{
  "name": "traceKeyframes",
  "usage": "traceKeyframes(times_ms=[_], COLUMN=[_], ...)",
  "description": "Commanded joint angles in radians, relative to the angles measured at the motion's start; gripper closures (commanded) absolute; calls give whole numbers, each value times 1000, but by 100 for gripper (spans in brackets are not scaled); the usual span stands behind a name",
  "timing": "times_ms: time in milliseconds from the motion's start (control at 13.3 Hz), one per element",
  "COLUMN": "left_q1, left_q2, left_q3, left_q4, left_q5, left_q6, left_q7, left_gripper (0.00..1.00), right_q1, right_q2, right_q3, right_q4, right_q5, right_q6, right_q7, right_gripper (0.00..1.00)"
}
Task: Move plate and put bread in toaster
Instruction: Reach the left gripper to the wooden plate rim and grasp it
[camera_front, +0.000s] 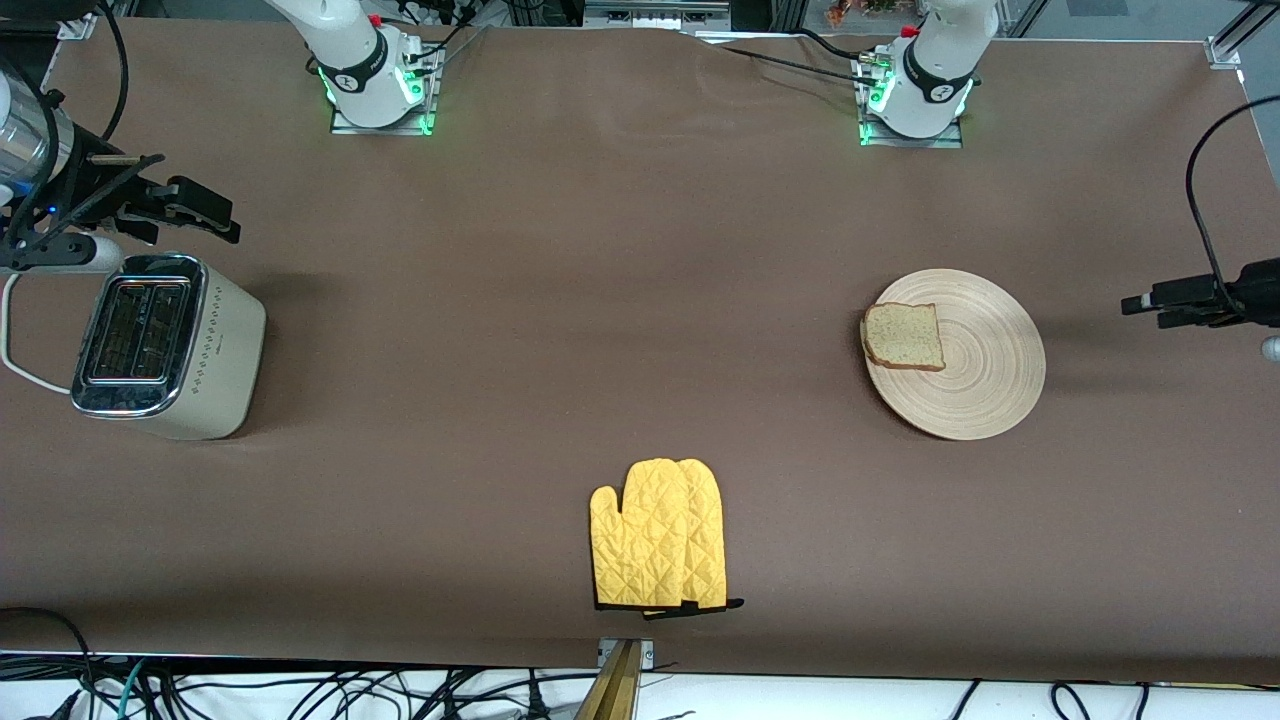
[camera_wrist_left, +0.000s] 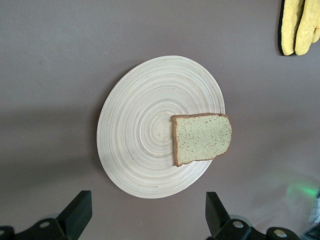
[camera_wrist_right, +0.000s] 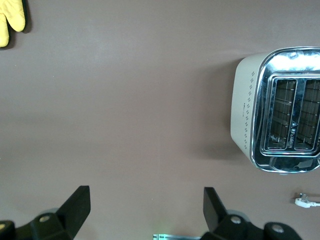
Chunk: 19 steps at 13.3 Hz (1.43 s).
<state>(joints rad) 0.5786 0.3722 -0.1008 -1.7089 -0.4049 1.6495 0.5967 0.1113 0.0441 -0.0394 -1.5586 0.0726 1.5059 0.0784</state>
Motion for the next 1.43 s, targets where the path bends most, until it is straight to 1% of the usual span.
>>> traceKeyframes(times_ms=[0,150,300,451,526,601,676,751,901,976,1051,1201,1352], left_q1=[37,38,56,63,61,61,61,60,60,60,61,61,49], left_q2=[150,235,313,373,387,402,415,428,455,462,468,467,464], left_q3=[-14,-13,-14,-13,-13,-14,-14,-16,-16,-16,-17,-16,-23], left_q4=[43,46,77,75,75,75,75,75,75,75,75,75,75], left_q5=[-84,-120,-123,-164,-187,-190,-196,-202,-230,-233,-233,-232,-230], left_q6=[-4,4,35,56,64,64,64,64,64,64,62,59,18], left_q7=[107,158,243,305,322,322,322,324,324,324,324,324,321], left_gripper=[0,0,0,0,1,17,37,61,82,95,100,100,100], right_q1=[2,1,2,2,2,2,2,2,2,2,2,2,2], right_q2=[-4,-3,-1,0,0,0,2,2,2,2,2,2,2], right_q3=[0,0,0,0,0,0,1,1,1,1,1,1,1], right_q4=[0,0,0,0,0,0,0,0,0,-1,-1,-9,-9], right_q5=[-11,-13,-11,-11,-11,-13,-11,-13,-13,-13,-13,-13,-13], right_q6=[-10,-10,-12,-12,-12,-12,-12,-12,-12,-12,-12,-12,-12], right_q7=[-12,-12,-3,-3,-2,-2,-2,-2,-3,-3,-3,-3,-2], right_gripper=[0,0,0,0,0,0,0,0,0,0,0,0,0])
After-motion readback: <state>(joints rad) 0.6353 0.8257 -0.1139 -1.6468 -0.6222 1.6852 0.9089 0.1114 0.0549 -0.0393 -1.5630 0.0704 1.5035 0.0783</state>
